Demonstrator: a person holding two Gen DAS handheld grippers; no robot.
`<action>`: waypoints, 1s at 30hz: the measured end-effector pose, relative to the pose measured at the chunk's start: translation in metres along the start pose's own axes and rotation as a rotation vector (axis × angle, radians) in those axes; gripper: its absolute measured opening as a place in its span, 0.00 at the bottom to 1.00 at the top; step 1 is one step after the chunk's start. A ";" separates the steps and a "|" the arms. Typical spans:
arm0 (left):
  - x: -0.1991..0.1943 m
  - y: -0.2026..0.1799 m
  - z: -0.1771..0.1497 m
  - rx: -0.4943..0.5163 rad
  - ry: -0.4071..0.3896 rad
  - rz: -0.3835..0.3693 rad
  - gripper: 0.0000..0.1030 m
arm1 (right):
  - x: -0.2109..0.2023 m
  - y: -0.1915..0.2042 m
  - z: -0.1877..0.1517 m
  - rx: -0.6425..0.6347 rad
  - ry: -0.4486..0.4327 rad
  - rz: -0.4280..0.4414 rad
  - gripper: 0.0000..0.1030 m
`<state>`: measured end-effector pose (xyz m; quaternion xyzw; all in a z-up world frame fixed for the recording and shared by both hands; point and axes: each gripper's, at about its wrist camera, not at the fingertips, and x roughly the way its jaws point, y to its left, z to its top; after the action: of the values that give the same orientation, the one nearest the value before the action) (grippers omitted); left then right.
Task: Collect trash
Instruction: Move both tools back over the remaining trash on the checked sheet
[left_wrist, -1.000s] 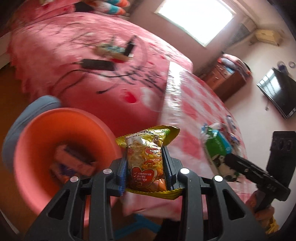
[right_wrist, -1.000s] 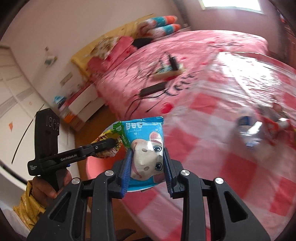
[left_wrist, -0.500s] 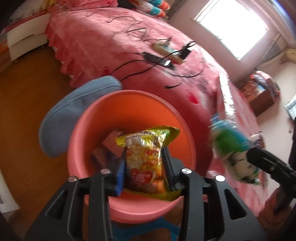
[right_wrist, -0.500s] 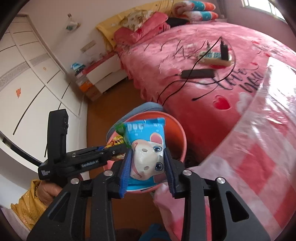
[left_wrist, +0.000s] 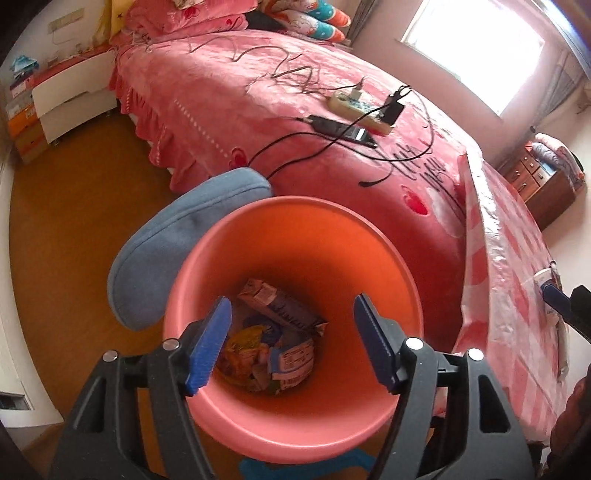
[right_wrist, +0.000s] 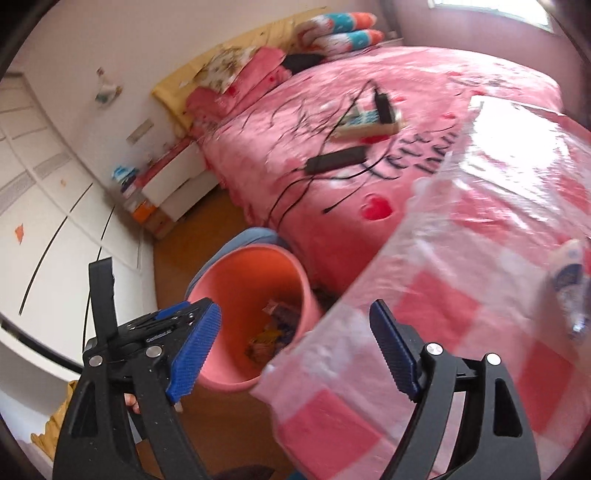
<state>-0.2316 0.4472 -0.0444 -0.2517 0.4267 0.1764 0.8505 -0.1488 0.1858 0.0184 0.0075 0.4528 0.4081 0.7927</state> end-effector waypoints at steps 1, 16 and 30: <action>-0.001 -0.005 0.001 0.009 -0.005 -0.005 0.68 | -0.006 -0.004 -0.001 -0.001 -0.022 -0.019 0.87; -0.008 -0.087 0.000 0.159 -0.014 -0.107 0.68 | -0.048 -0.038 -0.025 0.037 -0.128 -0.040 0.87; -0.013 -0.149 -0.009 0.256 -0.016 -0.178 0.68 | -0.084 -0.078 -0.037 0.114 -0.199 -0.071 0.89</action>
<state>-0.1682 0.3195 0.0033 -0.1768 0.4151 0.0466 0.8912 -0.1474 0.0662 0.0267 0.0772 0.3942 0.3507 0.8460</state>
